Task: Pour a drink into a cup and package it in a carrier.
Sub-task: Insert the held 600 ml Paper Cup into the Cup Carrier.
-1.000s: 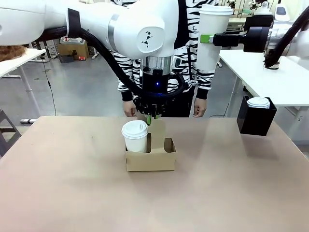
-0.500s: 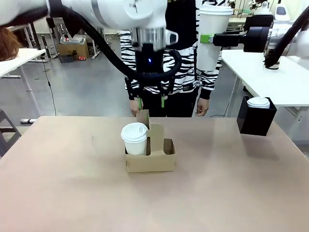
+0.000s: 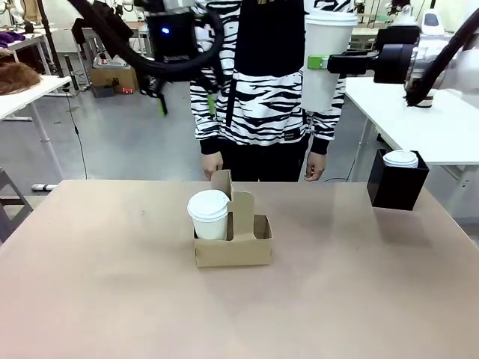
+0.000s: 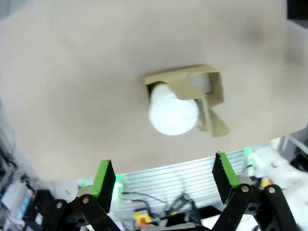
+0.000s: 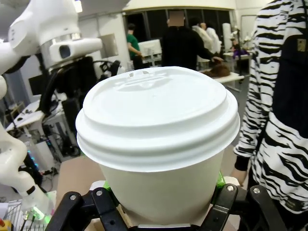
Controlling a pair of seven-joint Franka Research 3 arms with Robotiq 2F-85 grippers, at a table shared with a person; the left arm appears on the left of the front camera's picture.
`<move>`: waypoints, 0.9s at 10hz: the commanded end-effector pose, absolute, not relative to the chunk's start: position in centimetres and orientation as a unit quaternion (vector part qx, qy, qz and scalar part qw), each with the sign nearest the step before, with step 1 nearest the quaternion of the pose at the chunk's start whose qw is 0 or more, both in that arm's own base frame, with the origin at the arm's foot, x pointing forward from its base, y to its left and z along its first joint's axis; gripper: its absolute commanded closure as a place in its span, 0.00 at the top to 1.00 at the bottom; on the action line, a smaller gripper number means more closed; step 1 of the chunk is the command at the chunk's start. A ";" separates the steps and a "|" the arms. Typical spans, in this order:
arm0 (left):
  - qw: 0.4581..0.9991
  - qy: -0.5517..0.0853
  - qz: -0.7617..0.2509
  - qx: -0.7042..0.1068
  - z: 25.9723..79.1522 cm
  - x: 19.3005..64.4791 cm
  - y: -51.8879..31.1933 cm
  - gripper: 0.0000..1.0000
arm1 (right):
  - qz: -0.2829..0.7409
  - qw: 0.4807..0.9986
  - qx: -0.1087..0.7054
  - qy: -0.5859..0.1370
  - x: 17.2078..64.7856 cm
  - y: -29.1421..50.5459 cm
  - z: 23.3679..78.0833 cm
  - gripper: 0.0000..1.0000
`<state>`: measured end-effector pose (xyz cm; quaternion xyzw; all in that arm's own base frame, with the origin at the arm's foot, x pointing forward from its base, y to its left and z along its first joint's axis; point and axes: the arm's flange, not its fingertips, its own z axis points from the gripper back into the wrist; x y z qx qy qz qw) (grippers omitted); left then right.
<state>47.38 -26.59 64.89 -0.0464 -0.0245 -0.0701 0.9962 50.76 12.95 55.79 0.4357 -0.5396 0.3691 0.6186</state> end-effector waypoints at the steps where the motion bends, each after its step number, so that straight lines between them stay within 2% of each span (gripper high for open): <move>1: 0.986 -0.038 -0.152 -0.061 63.0 47.2 -20.7 1.00 | 0.405 0.601 0.457 -0.516 54.3 15.2 55.1 0.80; 4: 0.964 -0.095 -0.233 -0.086 59.7 45.9 -11.1 1.00 | 0.495 0.520 0.499 -0.485 55.1 19.6 52.3 0.80; 6: 0.954 -0.140 -0.249 -0.094 56.0 45.7 -6.9 1.00 | 0.536 0.467 0.537 -0.455 54.3 21.3 49.0 0.80; 7: 0.947 -0.169 -0.260 -0.082 54.5 45.6 -6.8 1.00 | 0.539 0.469 0.506 -0.484 54.6 21.5 47.5 0.80; 8: 0.951 -0.185 -0.227 -0.100 54.1 45.6 -7.5 1.00 | 0.521 0.519 0.496 -0.463 55.2 20.6 47.1 0.80; 9: 0.959 -0.135 -0.241 -0.068 56.2 46.9 -6.2 1.00 | 0.527 0.484 0.523 -0.463 54.1 22.1 48.2 0.80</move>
